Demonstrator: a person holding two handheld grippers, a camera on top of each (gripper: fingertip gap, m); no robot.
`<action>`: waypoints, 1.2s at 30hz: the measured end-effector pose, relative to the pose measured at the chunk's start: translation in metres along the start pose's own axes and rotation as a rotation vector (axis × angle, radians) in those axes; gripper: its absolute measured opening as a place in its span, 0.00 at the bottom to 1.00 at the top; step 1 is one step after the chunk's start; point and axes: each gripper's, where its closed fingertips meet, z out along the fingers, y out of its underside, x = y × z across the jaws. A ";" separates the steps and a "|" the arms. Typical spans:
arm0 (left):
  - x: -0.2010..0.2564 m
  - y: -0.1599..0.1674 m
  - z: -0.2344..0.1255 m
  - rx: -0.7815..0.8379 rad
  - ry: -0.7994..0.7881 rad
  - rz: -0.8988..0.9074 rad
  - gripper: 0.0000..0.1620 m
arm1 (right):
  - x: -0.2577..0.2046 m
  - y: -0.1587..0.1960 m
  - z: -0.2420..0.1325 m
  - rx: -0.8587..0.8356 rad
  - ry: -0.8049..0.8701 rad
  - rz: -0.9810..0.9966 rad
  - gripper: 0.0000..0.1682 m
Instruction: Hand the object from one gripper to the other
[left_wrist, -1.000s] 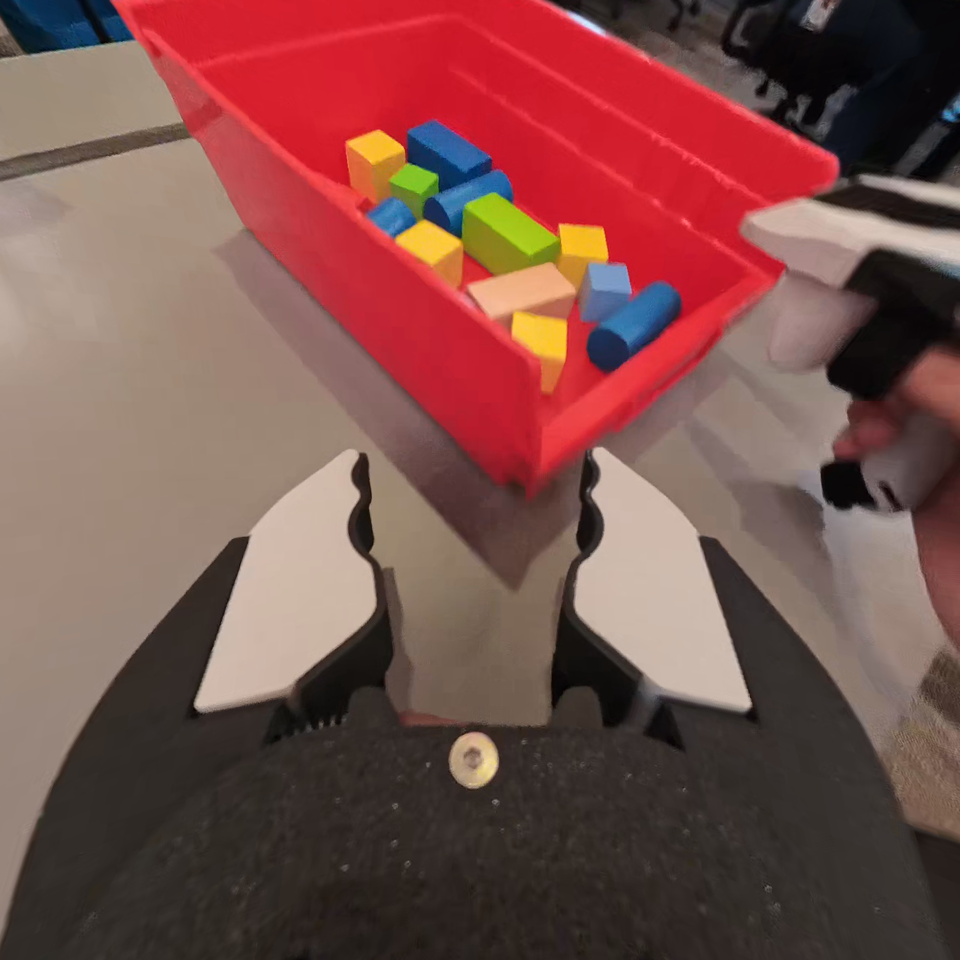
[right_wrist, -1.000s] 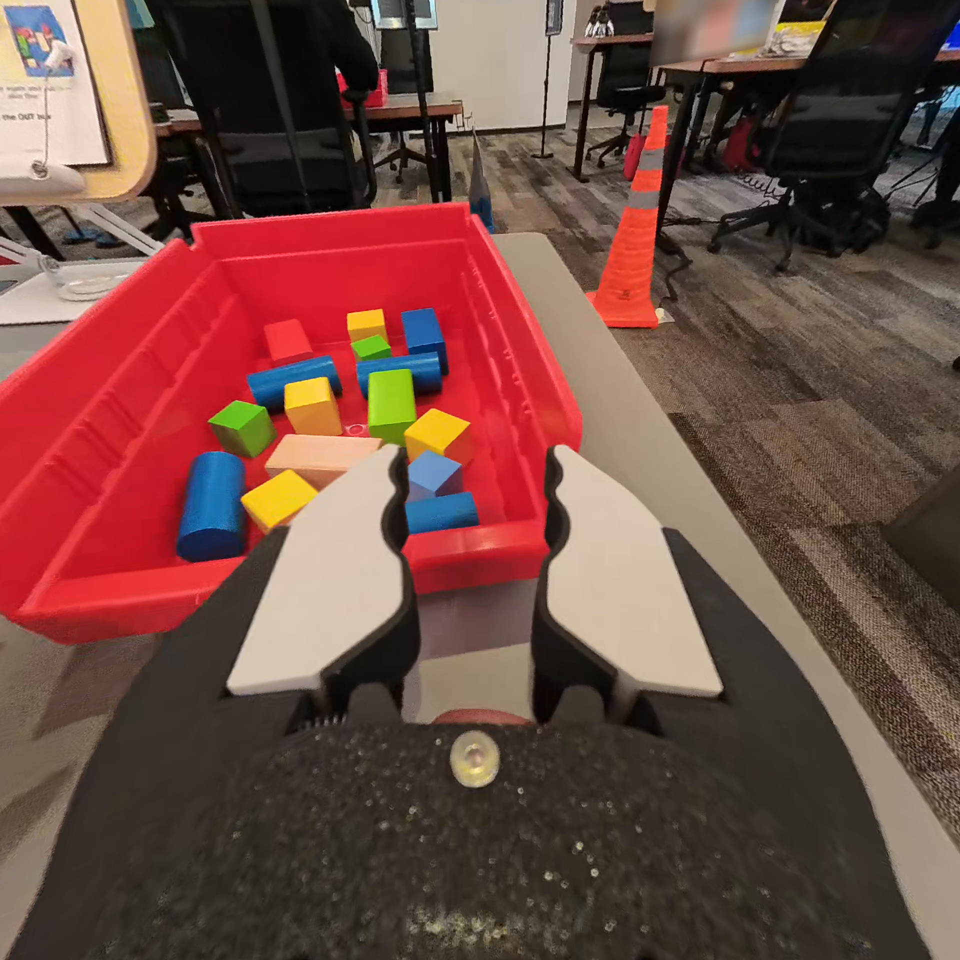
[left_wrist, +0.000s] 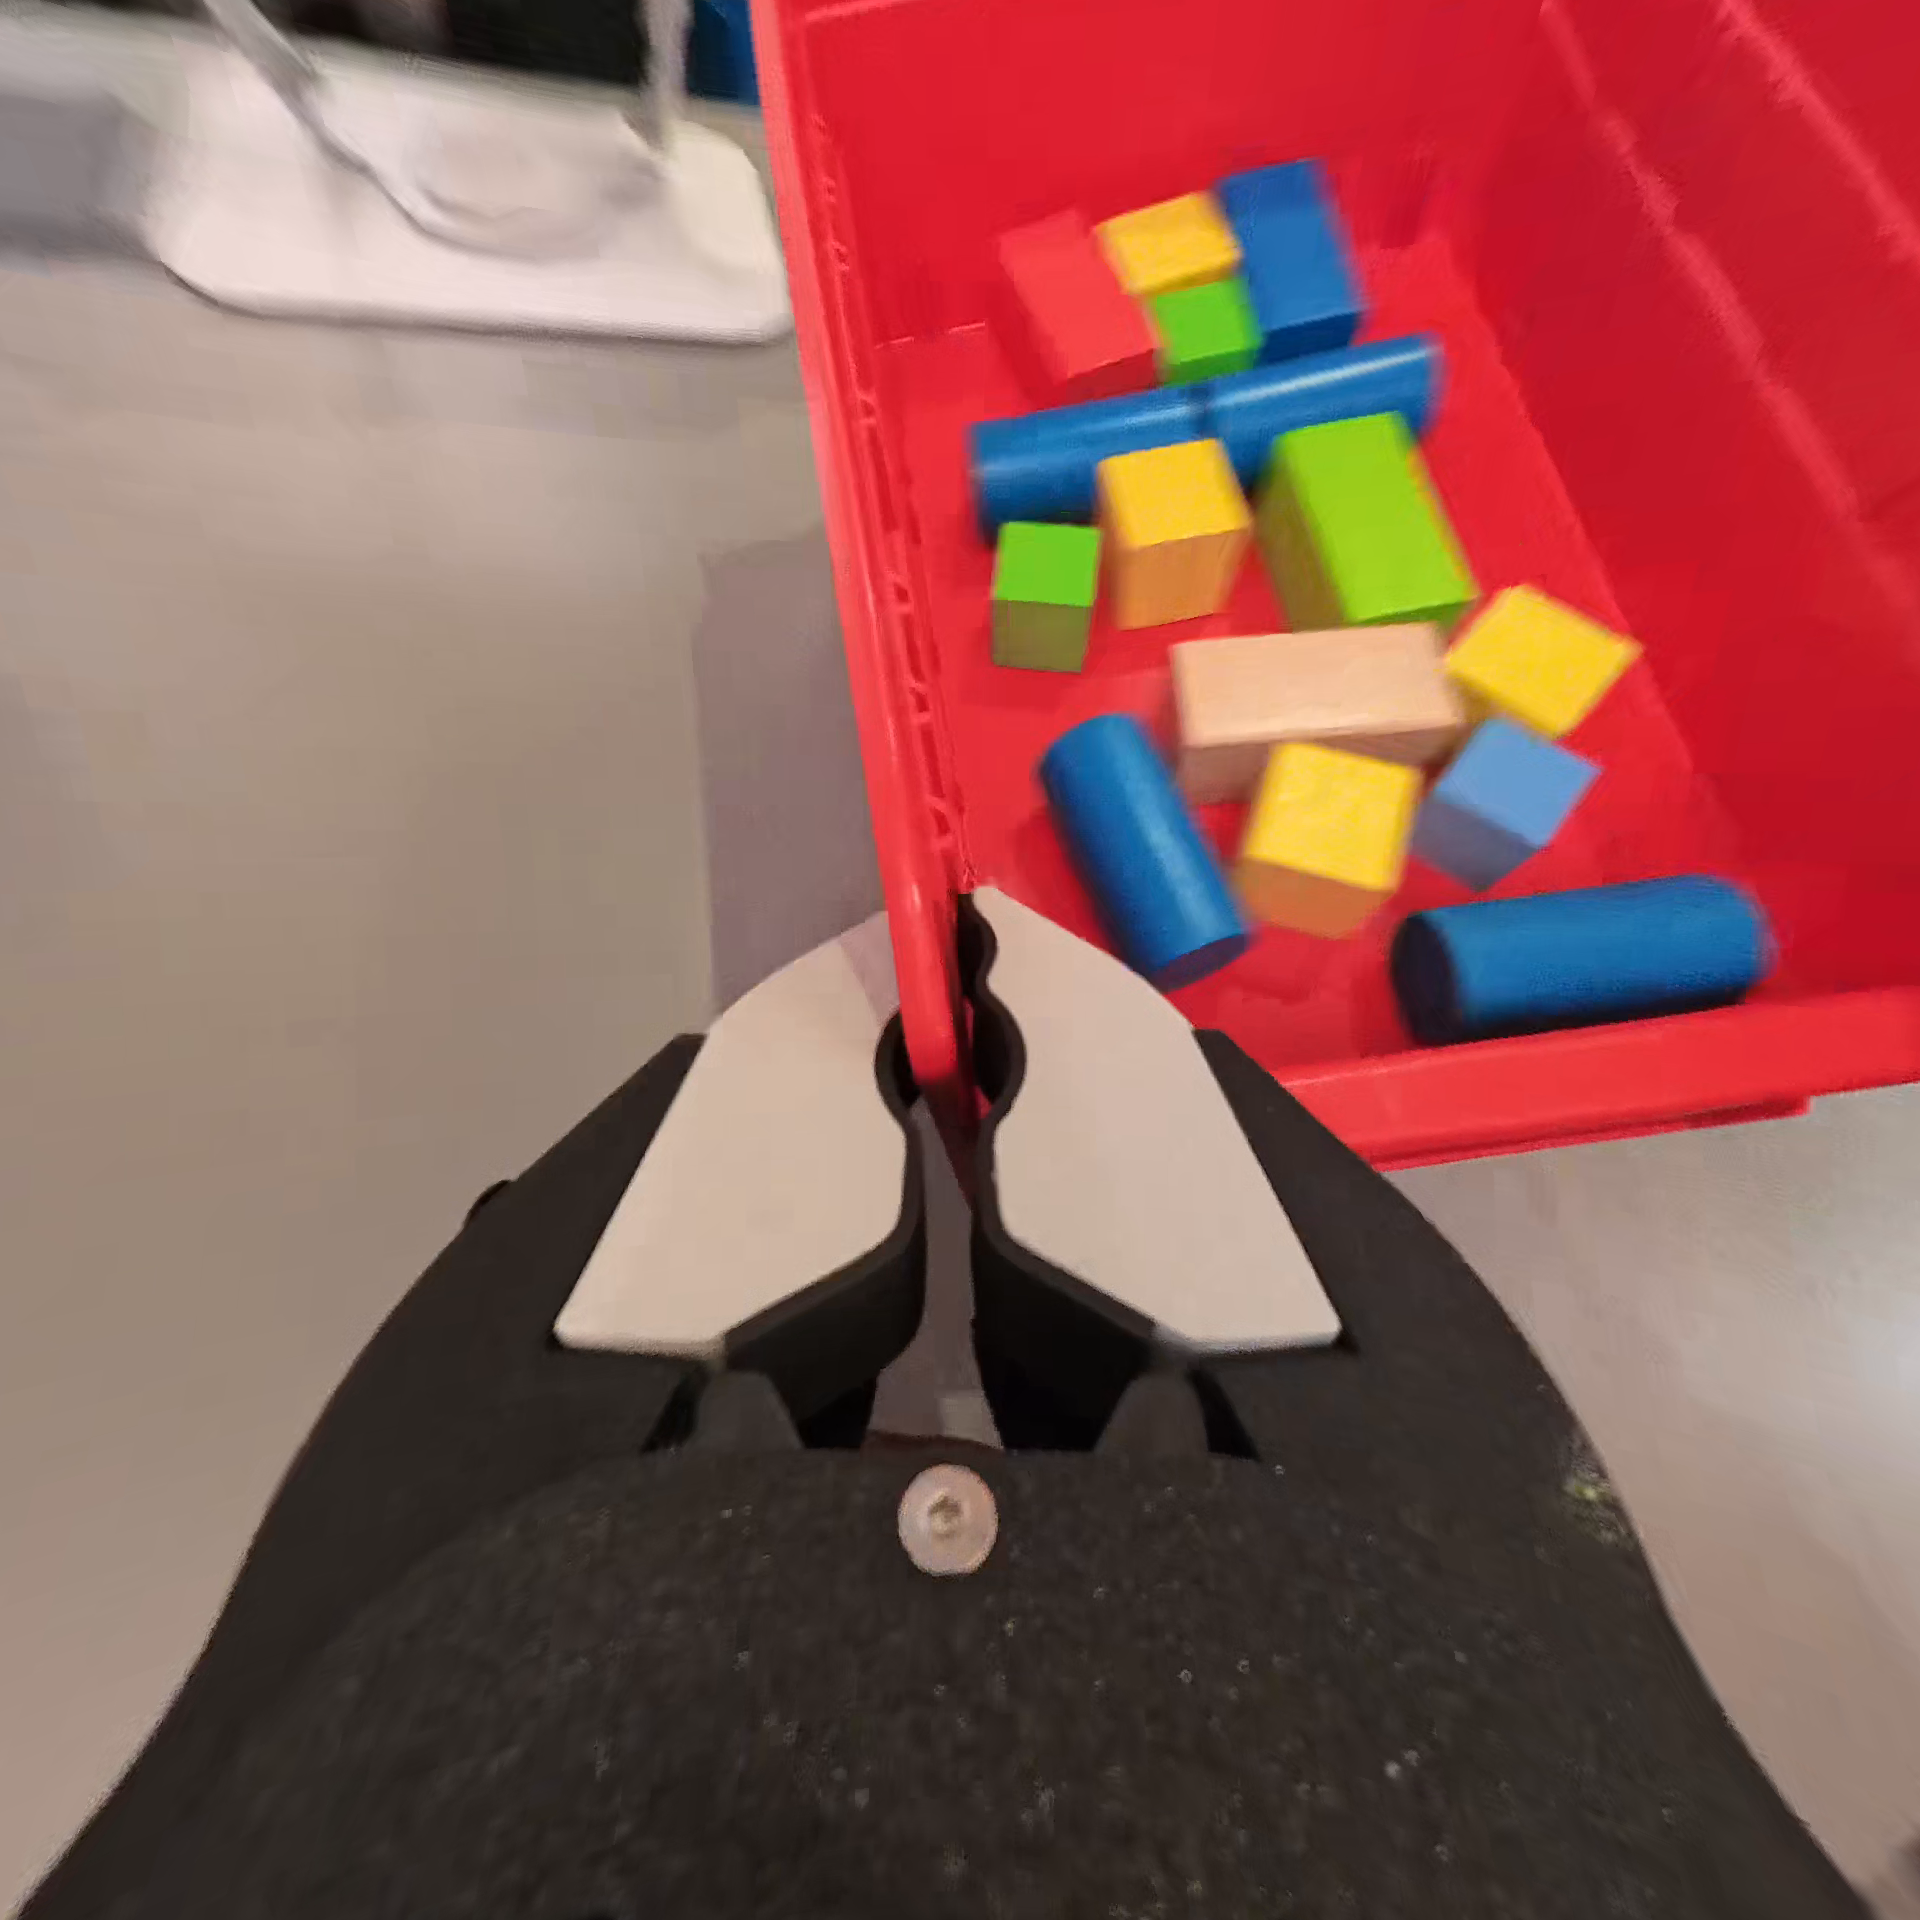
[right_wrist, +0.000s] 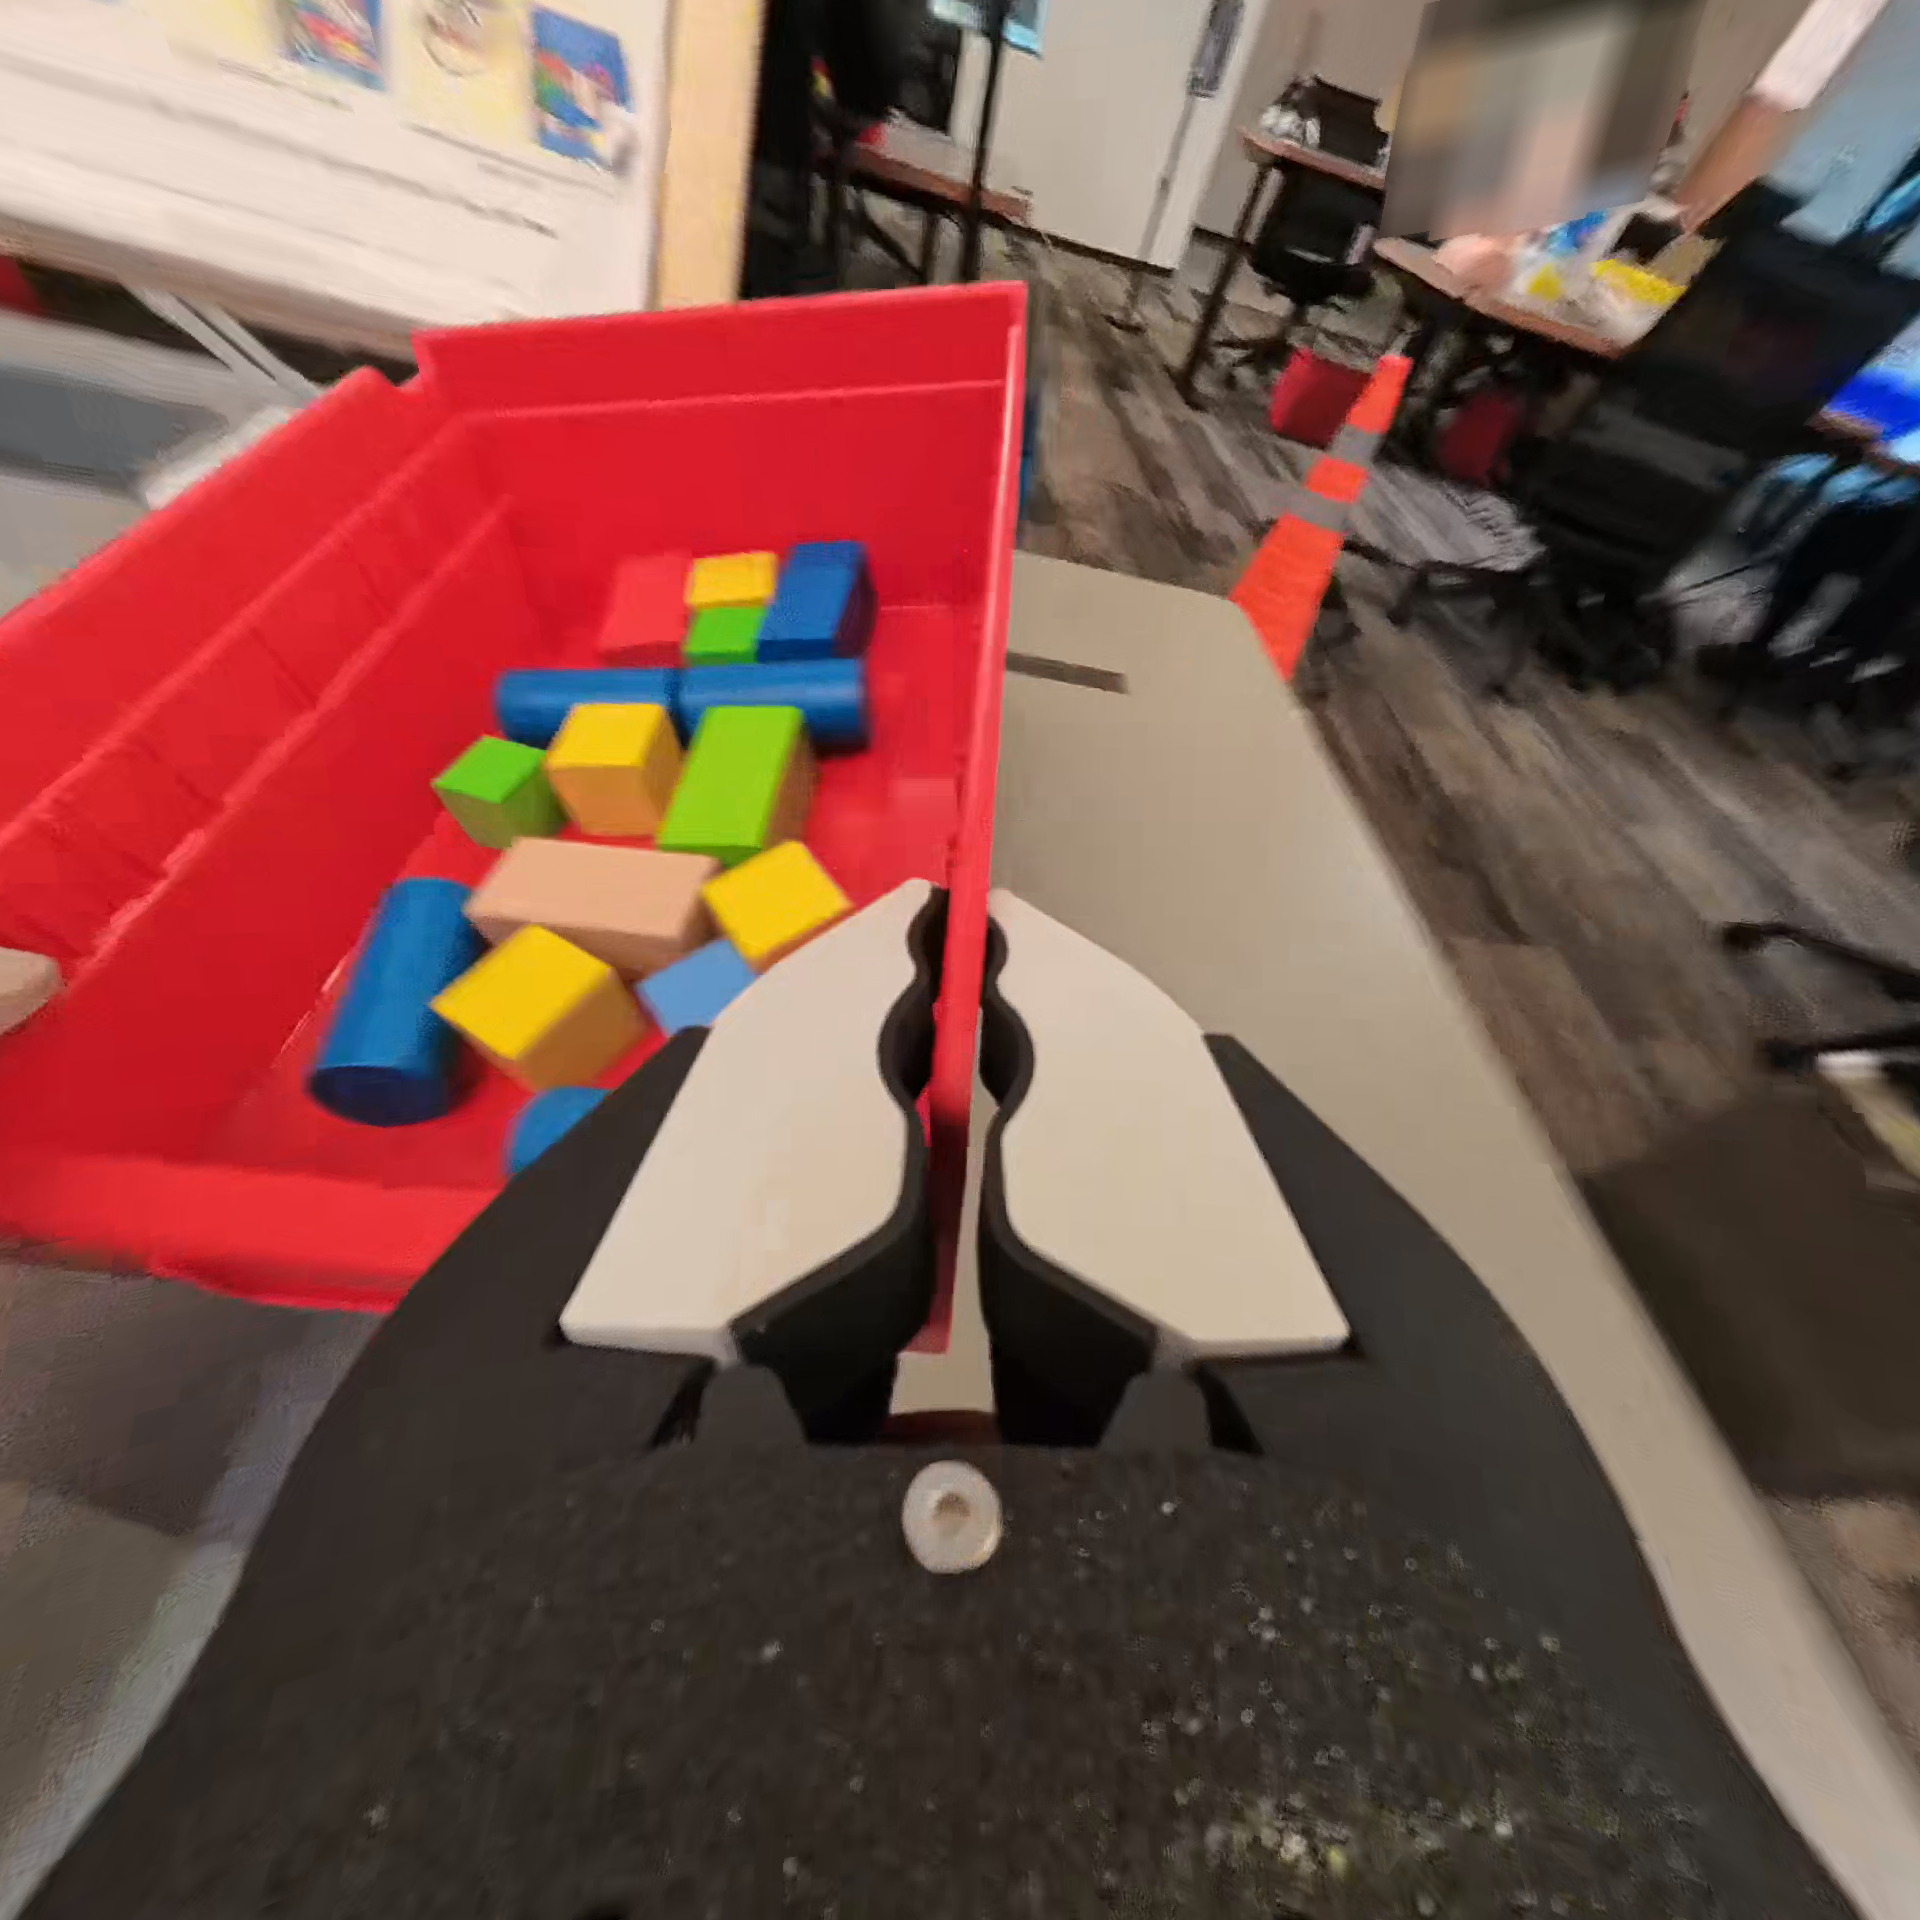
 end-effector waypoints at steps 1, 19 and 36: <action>-0.005 -0.011 -0.011 0.016 -0.051 0.065 0.01 | -0.005 0.004 0.003 0.013 -0.051 0.096 0.02; -0.080 -0.008 -0.039 0.052 -0.149 0.107 0.02 | -0.095 0.041 0.016 -0.085 -0.250 0.272 0.03; -0.137 0.028 -0.050 0.044 -0.129 0.001 0.02 | -0.147 0.043 0.005 -0.106 -0.341 0.073 0.07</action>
